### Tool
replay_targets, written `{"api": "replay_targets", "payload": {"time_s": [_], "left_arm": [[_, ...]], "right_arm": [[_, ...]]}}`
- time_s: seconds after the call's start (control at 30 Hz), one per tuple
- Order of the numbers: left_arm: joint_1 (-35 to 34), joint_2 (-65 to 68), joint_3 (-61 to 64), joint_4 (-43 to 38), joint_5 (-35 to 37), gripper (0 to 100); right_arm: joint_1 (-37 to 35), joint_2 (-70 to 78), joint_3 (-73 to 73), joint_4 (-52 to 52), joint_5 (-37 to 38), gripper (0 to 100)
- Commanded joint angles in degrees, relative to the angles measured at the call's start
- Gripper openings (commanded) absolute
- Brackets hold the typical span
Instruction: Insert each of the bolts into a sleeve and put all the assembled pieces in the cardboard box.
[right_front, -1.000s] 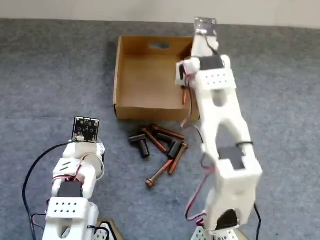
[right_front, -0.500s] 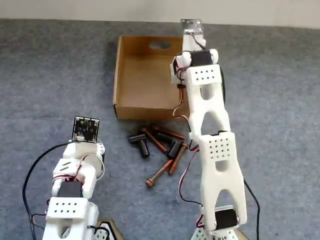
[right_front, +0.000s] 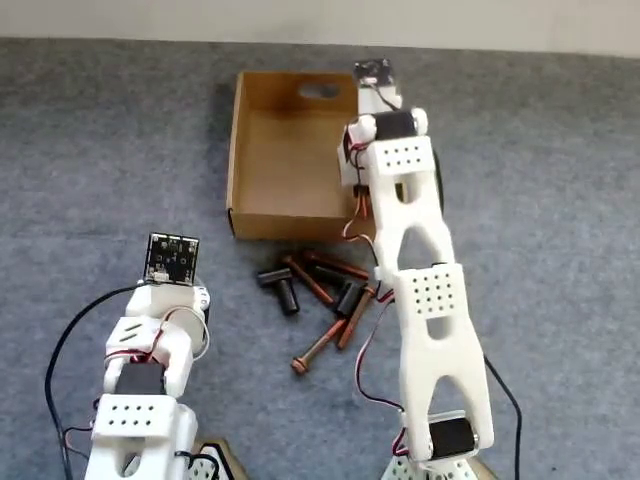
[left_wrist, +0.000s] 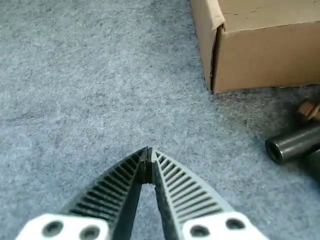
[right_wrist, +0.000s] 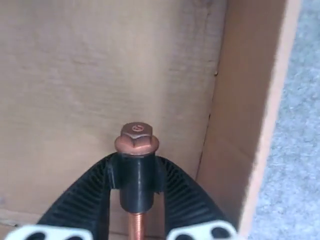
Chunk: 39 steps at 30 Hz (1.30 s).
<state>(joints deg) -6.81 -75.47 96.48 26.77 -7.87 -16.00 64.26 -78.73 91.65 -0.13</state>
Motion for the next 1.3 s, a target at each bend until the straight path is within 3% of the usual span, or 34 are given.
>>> {"api": "replay_targets", "payload": {"time_s": [0.0,0.37,0.57,0.9,1.07,1.27], "left_arm": [[-0.22,-0.31,1.19,-1.14,-0.26,1],[-0.22,-0.31,1.19,-1.14,-0.26,1],[-0.22,-0.31,1.19,-1.14,-0.26,1],[-0.22,-0.40,1.19,-1.14,-0.26,1],[1.80,-0.40,1.19,-1.05,-0.26,1],[2.15,-0.40,1.19,-1.05,-0.35,1]], "right_arm": [[-0.48,-0.57,-1.10,0.40,-3.43,0.6],[-0.22,3.82,-1.27,0.22,-3.87,1.6],[-0.13,3.82,-1.63,0.48,-4.04,15.9],[0.57,0.66,-11.03,4.00,-3.87,15.3],[-0.75,0.22,-15.52,7.60,-3.87,0.0],[-1.63,0.48,-15.52,7.69,-3.78,1.6]]}}
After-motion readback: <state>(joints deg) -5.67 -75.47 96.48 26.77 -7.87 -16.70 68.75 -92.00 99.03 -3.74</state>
